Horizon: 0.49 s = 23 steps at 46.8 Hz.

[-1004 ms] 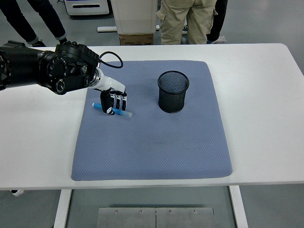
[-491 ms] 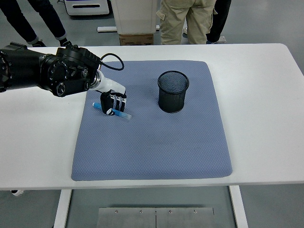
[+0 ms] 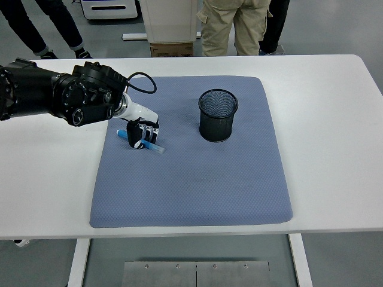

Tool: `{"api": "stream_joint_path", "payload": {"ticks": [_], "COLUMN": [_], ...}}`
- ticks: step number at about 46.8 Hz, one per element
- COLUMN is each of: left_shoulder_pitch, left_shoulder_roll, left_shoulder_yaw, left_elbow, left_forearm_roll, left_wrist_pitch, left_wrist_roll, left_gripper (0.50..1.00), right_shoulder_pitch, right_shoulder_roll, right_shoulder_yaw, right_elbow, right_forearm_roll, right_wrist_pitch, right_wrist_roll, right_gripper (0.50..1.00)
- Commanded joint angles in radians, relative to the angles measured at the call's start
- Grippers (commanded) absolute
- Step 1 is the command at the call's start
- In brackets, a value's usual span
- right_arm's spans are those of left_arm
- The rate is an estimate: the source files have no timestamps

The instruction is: Left hand places marker in pen holder

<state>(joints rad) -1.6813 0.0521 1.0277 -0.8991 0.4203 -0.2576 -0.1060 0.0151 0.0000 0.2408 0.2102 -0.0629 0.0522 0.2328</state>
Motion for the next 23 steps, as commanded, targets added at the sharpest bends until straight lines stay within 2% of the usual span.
{"api": "stream_joint_path", "payload": {"ticks": [1,23], "left_shoulder_pitch": [0.000,-0.009], "left_shoulder_roll": [0.002,0.012], "left_shoulder_yaw": [-0.004,-0.044], "left_elbow": [0.000,0.017], "left_forearm_roll": [0.000,0.000], "left_wrist_pitch": [-0.002,-0.008], "left_wrist_roll": [0.000,0.000], "left_gripper": [0.500,0.500], "right_shoulder_pitch": [0.000,-0.001], "right_shoulder_roll": [0.000,0.000], "right_shoulder_yaw": [0.000,0.000], "right_elbow": [0.000,0.000], "right_forearm_roll": [0.000,0.000], "right_wrist_pitch": [0.000,0.000], "right_wrist_roll": [0.000,0.000], "right_gripper": [1.000,1.000]}}
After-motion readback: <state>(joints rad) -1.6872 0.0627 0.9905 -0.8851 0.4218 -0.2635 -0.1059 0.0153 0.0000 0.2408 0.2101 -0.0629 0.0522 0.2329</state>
